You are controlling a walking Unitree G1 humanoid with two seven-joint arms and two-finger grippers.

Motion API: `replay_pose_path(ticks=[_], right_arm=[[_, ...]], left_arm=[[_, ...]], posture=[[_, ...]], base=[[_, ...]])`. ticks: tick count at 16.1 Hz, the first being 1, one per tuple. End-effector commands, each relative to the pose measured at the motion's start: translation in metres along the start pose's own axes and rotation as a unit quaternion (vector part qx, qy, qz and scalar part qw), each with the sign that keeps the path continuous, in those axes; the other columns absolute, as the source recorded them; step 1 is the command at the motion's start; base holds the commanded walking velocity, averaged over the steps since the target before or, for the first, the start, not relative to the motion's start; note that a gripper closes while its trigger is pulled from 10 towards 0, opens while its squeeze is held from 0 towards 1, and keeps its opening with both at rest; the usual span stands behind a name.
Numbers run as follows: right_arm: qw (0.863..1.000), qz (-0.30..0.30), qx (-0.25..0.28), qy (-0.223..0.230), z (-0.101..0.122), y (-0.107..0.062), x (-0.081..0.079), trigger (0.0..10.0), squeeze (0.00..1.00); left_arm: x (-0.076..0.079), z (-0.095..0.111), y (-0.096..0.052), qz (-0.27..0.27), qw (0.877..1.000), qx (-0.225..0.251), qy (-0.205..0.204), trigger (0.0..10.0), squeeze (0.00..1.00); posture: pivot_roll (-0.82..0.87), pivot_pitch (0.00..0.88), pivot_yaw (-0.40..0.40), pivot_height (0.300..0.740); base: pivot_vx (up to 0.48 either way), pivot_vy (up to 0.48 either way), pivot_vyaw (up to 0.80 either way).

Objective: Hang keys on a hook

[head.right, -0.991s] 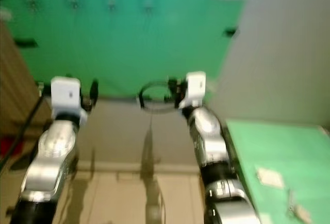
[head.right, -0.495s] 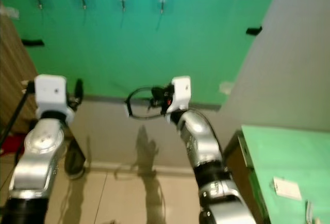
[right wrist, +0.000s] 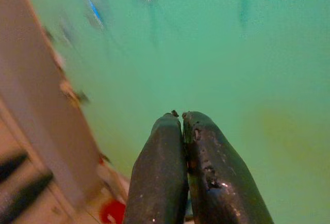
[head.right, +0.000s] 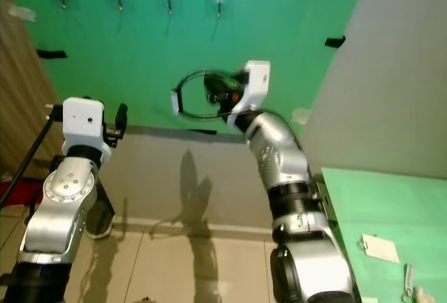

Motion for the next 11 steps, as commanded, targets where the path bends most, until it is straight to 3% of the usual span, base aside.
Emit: replay_pose_path(ticks=[1,6,11], right_arm=[[0.999,0.019,0.025,0.04,0.024,0.003,-0.003,0.0,0.0],[0.995,0.028,0.033,0.092,0.033,0.012,-0.006,0.0,0.0],[0.992,0.038,0.048,0.113,0.043,0.021,-0.012,0.0,0.0]], left_arm=[[0.003,0.009,0.008,-0.015,1.0,0.015,0.0,10.0,0.0],[0.008,0.006,0.01,-0.024,1.0,0.011,0.004,10.0,0.0],[0.01,0.004,0.008,-0.03,0.999,0.011,0.003,10.0,0.0]], posture=[[0.13,0.0,-0.024,0.74],[0.13,0.0,-0.024,0.74],[0.14,0.0,-0.024,0.74]], base=[[0.0,0.0,0.0],[0.0,0.0,0.0],[0.0,0.0,0.0]])
Point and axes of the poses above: a point about 5 cm out from each wrist's last joint towards the gripper, its own y axis pointing out of the wrist towards the gripper, its own z axis along the axis of the wrist's last joint, x = y × z, the point moved 6 cm from there along y, pointing out of the wrist towards the gripper, and after that the axes turned 8 degrees about y, right-handed, at the moved point
